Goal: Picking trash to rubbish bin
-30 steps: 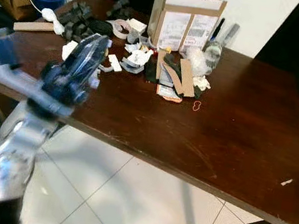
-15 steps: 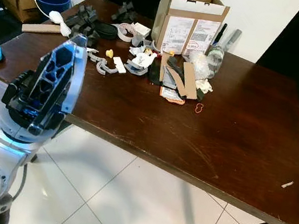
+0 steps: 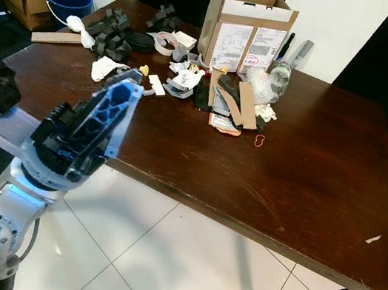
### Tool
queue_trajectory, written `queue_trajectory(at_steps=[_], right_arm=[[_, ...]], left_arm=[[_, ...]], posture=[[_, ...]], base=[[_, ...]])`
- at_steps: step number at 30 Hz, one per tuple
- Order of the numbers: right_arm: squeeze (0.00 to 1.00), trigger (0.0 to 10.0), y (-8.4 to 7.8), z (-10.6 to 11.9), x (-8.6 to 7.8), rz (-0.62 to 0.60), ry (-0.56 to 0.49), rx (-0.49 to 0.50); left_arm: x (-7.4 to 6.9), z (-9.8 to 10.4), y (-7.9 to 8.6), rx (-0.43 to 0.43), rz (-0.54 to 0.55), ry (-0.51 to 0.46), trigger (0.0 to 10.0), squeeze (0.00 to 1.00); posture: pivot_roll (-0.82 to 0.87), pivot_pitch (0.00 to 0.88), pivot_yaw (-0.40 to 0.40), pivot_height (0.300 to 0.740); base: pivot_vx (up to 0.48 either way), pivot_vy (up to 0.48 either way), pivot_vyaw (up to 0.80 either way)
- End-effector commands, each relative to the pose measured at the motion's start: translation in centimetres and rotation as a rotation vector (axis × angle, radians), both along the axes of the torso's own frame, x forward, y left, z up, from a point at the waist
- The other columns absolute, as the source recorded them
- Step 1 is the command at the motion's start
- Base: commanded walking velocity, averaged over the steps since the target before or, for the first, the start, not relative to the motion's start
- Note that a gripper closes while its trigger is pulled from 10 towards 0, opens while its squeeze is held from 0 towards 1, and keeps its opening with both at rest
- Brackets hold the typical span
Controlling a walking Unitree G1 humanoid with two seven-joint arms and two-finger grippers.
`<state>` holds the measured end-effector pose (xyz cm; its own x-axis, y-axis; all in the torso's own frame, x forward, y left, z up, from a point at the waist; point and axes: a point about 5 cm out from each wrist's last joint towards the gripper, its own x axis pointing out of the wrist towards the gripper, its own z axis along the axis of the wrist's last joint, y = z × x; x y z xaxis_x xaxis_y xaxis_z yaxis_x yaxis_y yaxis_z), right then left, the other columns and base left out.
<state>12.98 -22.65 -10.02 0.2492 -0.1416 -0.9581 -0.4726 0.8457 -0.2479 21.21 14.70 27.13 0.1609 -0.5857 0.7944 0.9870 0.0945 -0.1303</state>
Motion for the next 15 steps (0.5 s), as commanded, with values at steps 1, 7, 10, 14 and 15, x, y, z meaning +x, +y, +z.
queue_trajectory(at_steps=[1, 7, 10, 14, 15], right_arm=[[0.0, 10.0, -0.6, -0.1, -0.7, -0.003, 0.029, -0.013], [0.0, 10.0, -0.6, -0.1, -0.7, -0.003, 0.033, -0.012], [0.0, 10.0, -0.5, -0.1, -0.7, -0.004, 0.032, -0.01], [0.0, 10.0, -0.4, -0.2, -0.8, -0.004, 0.031, -0.009], [0.0, 10.0, 0.0, -0.3, -0.9, -0.004, 0.032, -0.005]], left_arm=[[0.1, -0.5, -0.3, 0.052, 0.008, 0.025, 10.0, 0.0], [2.7, -7.2, -0.8, 0.437, 0.204, 0.264, 10.0, 0.0], [1.8, -10.5, -0.7, 0.502, 0.137, 0.356, 10.0, 0.0], [1.4, -11.6, -0.8, 0.534, 0.123, 0.383, 10.0, 0.0], [0.9, -13.3, -0.6, 0.58, 0.121, 0.433, 10.0, 0.0]], posture=[[0.25, 0.114, -0.076, 0.74], [0.25, 0.12, -0.076, 0.74], [0.25, 0.125, -0.077, 0.74], [0.25, 0.13, -0.077, 0.74], [0.26, 0.132, -0.082, 0.74]], base=[[0.0, 0.0, 0.0], [0.0, 0.0, 0.0], [0.0, 0.0, 0.0], [0.0, 0.0, 0.0], [0.0, 0.0, 0.0]])
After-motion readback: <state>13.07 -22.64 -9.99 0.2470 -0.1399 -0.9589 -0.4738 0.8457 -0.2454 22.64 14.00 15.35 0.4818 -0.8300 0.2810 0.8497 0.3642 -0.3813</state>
